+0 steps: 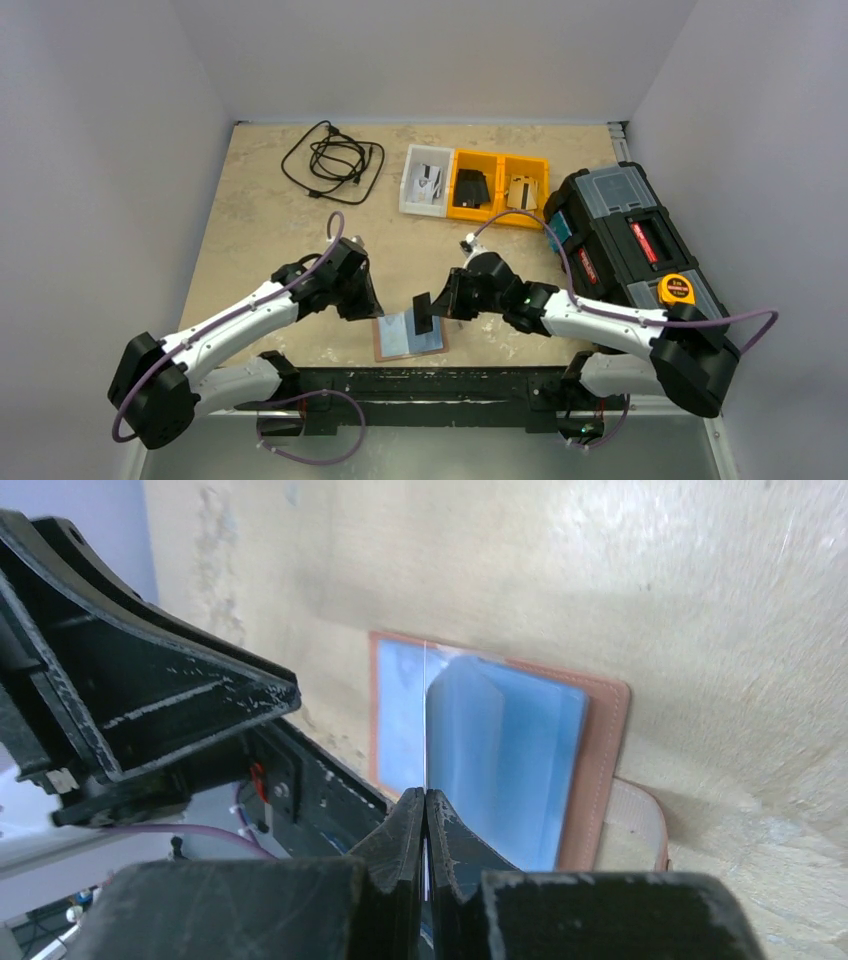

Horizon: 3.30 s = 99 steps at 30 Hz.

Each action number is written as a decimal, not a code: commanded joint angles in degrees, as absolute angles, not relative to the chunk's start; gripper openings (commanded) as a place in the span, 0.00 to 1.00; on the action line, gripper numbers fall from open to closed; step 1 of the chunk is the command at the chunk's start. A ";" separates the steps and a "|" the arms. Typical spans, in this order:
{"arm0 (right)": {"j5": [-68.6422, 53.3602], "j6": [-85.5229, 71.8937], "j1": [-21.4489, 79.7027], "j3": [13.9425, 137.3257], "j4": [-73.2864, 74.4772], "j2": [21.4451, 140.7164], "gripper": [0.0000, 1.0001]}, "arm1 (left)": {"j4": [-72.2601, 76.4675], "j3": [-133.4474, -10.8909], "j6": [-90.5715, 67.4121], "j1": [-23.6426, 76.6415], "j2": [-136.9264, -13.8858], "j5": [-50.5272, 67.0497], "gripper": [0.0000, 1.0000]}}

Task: Take the credit cards out of the card holder
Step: Place the credit card in the storage box, then remove the credit card from the card holder.

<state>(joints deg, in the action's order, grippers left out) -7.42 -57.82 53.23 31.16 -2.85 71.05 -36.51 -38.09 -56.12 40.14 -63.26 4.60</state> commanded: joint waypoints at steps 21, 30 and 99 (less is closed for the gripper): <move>1.14 -31.62 20.82 73.41 23.38 86.32 0.00 | -46.35 -41.77 -51.77 39.86 -50.19 2.08 0.52; 0.20 -29.23 18.70 90.60 24.72 106.56 0.00 | -47.97 -41.07 -52.11 39.87 -47.52 2.11 0.52; 17.99 -48.82 74.00 70.96 28.26 101.93 0.51 | -51.28 -39.29 -50.63 26.28 -51.25 3.71 0.53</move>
<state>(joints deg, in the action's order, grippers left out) 14.17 -48.77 73.84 68.01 26.30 101.10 -51.94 -39.46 -51.79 26.83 -51.96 3.03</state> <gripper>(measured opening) 0.503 0.530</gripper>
